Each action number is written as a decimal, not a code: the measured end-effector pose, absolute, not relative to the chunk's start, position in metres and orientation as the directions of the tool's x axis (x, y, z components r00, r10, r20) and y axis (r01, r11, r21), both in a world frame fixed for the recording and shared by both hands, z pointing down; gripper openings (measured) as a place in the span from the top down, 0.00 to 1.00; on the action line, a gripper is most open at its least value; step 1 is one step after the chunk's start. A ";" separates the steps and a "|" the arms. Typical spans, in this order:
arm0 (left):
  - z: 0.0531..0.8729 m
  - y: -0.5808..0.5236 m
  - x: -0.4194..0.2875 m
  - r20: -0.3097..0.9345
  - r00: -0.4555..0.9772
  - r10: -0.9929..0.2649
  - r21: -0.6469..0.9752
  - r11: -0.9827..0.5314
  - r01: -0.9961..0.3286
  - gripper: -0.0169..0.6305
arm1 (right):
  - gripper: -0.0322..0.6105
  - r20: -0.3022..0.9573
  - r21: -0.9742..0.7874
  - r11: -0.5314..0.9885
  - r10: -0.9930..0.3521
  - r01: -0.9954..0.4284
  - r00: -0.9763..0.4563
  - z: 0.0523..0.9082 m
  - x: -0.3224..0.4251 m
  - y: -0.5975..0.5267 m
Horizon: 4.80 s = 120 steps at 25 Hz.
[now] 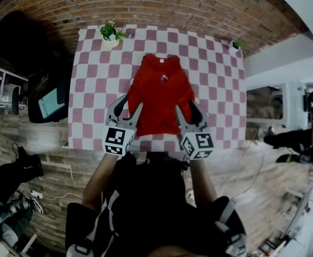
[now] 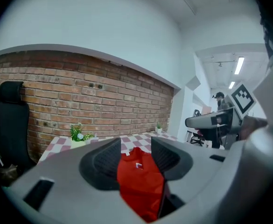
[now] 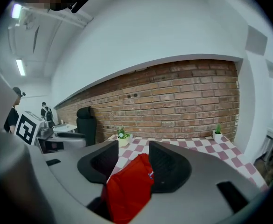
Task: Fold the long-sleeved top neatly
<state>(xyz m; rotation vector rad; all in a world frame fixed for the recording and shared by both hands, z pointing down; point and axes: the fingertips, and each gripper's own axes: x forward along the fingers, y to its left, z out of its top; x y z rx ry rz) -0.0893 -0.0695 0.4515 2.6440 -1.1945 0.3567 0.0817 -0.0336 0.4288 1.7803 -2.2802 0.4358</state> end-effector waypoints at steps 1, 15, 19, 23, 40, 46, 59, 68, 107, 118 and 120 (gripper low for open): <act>0.454 -0.080 -0.085 0.311 0.636 -0.706 0.088 -0.645 -0.759 0.69 | 0.64 0.352 -0.091 0.240 -0.900 -0.967 -0.256 0.431 0.088 -0.046; 0.542 -0.198 -0.010 0.490 0.655 -0.575 0.040 -0.736 -0.676 0.69 | 0.64 0.545 -0.070 0.432 -0.739 -0.899 -0.397 0.525 0.143 -0.184; 0.581 -0.229 0.003 0.552 0.658 -0.513 0.032 -0.775 -0.631 0.69 | 0.65 0.595 -0.069 0.475 -0.687 -0.877 -0.418 0.564 0.153 -0.220; 0.622 -0.252 0.011 0.618 0.644 -0.450 0.026 -0.807 -0.589 0.69 | 0.65 0.651 -0.052 0.529 -0.626 -0.847 -0.431 0.601 0.164 -0.251; 0.723 -0.342 0.030 0.803 0.529 -0.273 -0.065 -0.924 -0.377 0.68 | 0.65 0.838 -0.029 0.758 -0.336 -0.651 -0.430 0.708 0.177 -0.330; 0.745 -0.353 0.020 0.847 0.476 -0.237 -0.040 -0.921 -0.387 0.68 | 0.65 0.869 -0.073 0.757 -0.271 -0.650 -0.414 0.729 0.182 -0.337; 0.753 -0.343 0.018 0.870 0.464 -0.165 0.004 -0.940 -0.342 0.84 | 0.81 0.885 -0.102 0.747 -0.234 -0.656 -0.404 0.748 0.192 -0.330; 0.742 -0.366 0.016 0.854 0.443 -0.272 -0.109 -0.927 -0.359 0.92 | 0.88 0.875 -0.013 0.728 -0.324 -0.685 -0.361 0.737 0.202 -0.349; 0.559 -0.162 -0.006 0.662 0.651 -0.372 -0.328 -0.924 -0.194 0.92 | 0.89 0.724 0.156 0.578 -0.619 -0.801 -0.305 0.564 0.181 -0.140; 0.552 -0.076 -0.024 0.644 0.673 -0.365 -0.365 -0.919 -0.149 0.92 | 0.89 0.707 0.179 0.492 -0.666 -0.852 -0.236 0.568 0.161 -0.039; 0.553 -0.058 -0.025 0.642 0.665 -0.383 -0.388 -0.909 -0.149 0.92 | 0.89 0.701 0.176 0.485 -0.673 -0.857 -0.237 0.571 0.162 -0.023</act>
